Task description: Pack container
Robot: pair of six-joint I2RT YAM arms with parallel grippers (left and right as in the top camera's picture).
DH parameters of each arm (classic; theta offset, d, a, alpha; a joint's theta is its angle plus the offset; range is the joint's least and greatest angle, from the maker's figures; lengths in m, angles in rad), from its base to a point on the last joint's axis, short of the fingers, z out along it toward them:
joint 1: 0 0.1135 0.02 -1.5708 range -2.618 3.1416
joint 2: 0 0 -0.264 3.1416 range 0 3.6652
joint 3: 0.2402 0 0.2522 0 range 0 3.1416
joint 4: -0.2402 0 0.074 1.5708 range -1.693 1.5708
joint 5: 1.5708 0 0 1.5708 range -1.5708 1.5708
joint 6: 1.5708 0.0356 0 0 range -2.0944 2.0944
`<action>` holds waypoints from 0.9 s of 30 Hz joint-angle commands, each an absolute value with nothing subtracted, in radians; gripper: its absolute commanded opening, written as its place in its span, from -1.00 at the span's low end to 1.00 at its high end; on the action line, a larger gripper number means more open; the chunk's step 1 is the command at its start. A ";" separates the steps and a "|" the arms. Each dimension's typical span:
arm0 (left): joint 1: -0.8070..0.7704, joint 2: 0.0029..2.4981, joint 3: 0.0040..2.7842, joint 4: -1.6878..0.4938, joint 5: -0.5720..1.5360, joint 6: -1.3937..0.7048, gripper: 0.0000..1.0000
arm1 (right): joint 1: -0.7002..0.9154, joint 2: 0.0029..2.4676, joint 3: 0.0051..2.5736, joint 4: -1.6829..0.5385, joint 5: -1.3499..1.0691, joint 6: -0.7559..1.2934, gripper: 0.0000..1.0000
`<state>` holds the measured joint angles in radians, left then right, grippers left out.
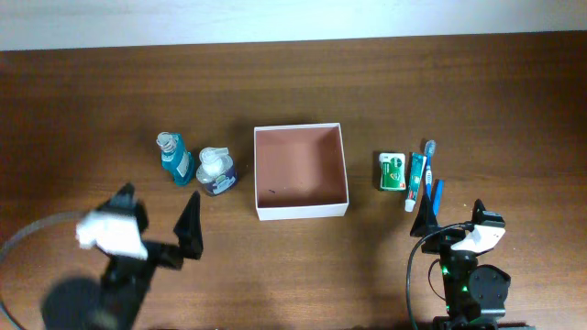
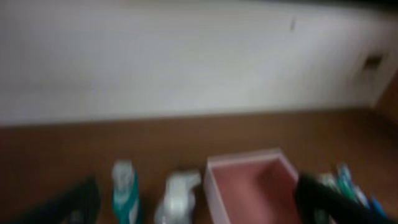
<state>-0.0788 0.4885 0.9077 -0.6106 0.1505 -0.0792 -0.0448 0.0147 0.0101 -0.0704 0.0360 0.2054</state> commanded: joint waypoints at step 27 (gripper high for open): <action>-0.130 1.760 1.801 -1.362 0.195 0.431 0.82 | -0.039 0.006 0.006 -0.078 0.037 0.198 0.97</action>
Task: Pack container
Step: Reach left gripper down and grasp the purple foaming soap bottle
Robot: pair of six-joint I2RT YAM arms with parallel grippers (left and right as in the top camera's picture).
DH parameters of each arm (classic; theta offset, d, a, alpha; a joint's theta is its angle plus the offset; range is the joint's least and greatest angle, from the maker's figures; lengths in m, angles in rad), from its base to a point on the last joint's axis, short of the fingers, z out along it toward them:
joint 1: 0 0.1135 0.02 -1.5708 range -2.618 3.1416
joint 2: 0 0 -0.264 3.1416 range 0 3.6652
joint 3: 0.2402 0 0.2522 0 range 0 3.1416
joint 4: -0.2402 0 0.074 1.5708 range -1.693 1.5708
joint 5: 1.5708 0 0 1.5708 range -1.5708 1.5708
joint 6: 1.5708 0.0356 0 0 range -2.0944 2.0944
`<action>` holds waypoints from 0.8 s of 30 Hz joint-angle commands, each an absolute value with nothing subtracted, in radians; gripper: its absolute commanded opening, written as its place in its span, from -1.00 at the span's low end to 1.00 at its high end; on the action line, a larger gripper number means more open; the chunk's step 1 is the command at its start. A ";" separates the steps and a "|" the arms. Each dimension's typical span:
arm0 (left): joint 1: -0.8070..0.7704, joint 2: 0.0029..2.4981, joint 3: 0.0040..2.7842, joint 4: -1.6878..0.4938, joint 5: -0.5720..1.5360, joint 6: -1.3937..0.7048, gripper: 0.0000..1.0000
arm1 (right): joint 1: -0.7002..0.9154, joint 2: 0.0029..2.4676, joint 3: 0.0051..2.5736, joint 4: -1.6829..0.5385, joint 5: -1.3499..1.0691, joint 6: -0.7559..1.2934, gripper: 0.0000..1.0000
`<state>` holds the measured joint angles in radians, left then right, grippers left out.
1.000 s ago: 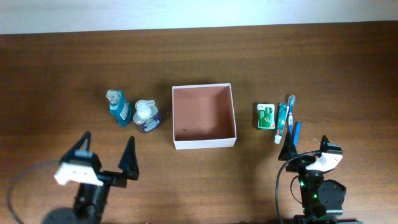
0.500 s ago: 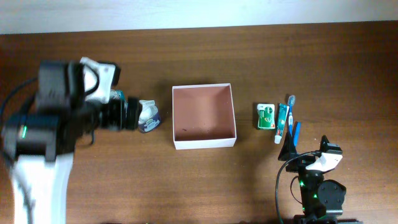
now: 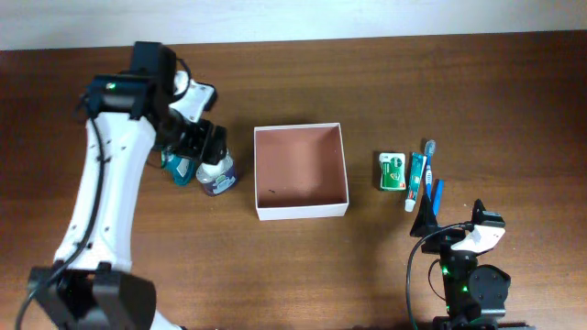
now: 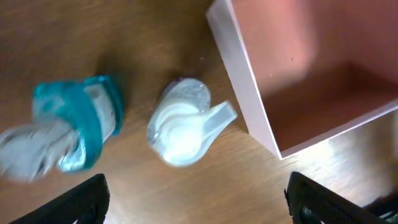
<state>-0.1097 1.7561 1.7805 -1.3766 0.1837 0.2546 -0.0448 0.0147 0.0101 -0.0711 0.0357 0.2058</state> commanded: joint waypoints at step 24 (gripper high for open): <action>-0.134 1.834 1.665 -1.201 0.161 0.702 0.88 | -0.039 0.006 0.006 -0.078 0.037 0.198 0.97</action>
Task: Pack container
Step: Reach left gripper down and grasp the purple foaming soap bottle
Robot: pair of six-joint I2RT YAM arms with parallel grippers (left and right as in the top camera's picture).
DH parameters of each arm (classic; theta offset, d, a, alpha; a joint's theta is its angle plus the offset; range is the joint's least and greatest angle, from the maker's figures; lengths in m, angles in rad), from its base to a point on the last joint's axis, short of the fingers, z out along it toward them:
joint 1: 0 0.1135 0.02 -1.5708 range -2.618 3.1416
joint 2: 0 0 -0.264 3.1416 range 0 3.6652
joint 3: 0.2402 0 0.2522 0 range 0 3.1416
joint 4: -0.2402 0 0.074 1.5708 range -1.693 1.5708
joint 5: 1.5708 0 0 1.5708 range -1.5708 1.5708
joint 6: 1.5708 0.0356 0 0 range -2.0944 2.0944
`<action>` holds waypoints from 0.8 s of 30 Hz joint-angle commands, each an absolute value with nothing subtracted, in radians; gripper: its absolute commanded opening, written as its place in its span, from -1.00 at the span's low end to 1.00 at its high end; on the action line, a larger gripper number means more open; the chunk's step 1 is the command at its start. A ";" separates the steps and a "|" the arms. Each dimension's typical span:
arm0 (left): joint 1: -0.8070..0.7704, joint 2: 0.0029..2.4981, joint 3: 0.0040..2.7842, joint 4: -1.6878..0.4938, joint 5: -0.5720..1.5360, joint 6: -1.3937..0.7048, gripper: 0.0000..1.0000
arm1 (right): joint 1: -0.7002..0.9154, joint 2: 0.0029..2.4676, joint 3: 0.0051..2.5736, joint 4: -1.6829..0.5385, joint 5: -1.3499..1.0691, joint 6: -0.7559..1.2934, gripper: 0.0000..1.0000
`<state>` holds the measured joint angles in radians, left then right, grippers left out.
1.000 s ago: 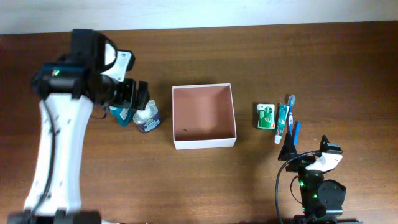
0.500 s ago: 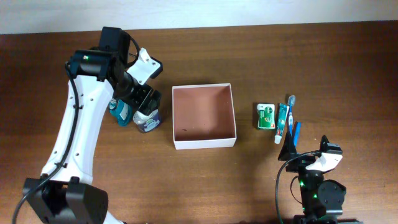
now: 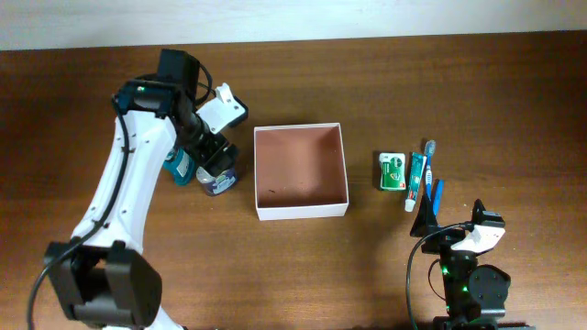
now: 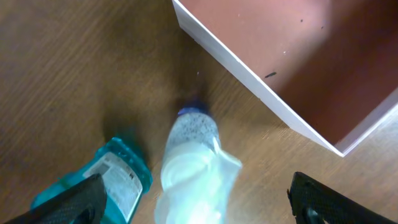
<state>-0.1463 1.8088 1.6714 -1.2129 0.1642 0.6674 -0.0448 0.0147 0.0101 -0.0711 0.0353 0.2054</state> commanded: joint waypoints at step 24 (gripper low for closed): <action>-0.115 1.876 1.665 -1.250 0.160 0.702 0.50 | -0.039 0.006 0.006 -0.078 0.037 0.198 0.97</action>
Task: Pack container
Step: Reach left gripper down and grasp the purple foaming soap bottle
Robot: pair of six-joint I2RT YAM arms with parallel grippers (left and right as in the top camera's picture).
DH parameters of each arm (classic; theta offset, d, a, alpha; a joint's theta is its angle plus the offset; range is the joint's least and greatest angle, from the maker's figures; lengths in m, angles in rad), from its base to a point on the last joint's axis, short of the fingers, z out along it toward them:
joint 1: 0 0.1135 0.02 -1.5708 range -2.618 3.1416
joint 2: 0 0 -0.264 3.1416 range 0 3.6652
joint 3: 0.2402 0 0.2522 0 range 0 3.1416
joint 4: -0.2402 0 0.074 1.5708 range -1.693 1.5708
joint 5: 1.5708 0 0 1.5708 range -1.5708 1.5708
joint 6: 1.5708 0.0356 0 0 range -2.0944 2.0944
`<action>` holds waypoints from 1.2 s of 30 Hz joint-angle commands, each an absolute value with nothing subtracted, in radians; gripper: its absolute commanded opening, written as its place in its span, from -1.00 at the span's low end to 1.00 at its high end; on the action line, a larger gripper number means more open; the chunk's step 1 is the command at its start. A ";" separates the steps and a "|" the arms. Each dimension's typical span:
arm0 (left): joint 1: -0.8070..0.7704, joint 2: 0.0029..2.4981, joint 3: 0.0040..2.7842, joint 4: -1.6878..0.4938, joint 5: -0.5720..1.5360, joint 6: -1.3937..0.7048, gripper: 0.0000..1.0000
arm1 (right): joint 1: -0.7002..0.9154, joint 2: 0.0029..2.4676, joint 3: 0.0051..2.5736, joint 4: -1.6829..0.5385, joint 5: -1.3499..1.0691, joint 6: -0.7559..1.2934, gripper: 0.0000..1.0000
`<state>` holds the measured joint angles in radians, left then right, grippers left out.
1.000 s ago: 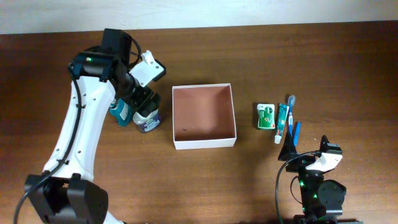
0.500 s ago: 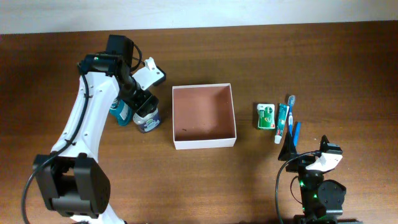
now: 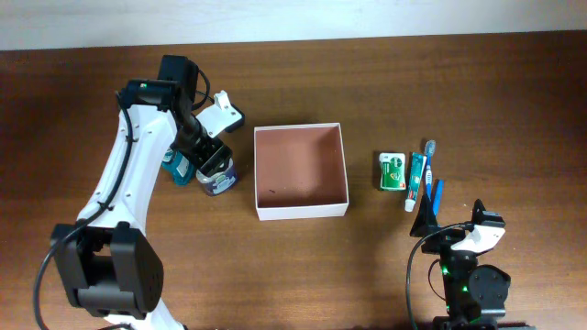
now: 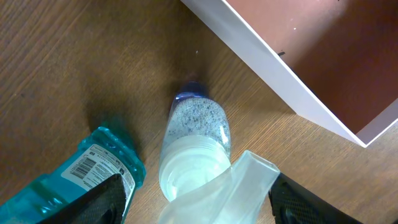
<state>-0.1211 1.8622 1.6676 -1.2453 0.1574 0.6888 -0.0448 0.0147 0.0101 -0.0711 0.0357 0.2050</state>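
Observation:
A white box with a pink inside [image 3: 301,211] stands mid-table, its corner visible in the left wrist view [image 4: 280,81]. Left of it stand a clear pump bottle with a white pump head [image 3: 218,176] [image 4: 196,140] and a teal bottle [image 3: 174,170] [image 4: 93,168]. My left gripper [image 3: 213,161] [image 4: 202,199] hangs open over the pump bottle, one finger [image 4: 106,202] by the teal bottle, the other on the box side. My right gripper [image 3: 451,218] rests open at the front right, holding nothing.
Right of the box lie a green packet [image 3: 393,171], a toothpaste tube [image 3: 417,177] and a blue toothbrush [image 3: 434,188]. The table's back edge meets a pale wall.
My left gripper has come lower and closer over the pump bottle, so the pump head now sits between its open fingers. The bottles, box and right arm have not moved.
My left arm was first low at the front left, open, looking across the table. It then stood above the two bottles, then nearer the pump bottle, and now straddles its pump head. Nothing has been taken hold of; the right arm stayed still.

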 commanded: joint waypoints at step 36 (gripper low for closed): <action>-0.115 1.868 1.758 -1.292 0.160 0.728 -0.48 | -0.039 0.006 0.006 -0.078 0.037 0.198 0.97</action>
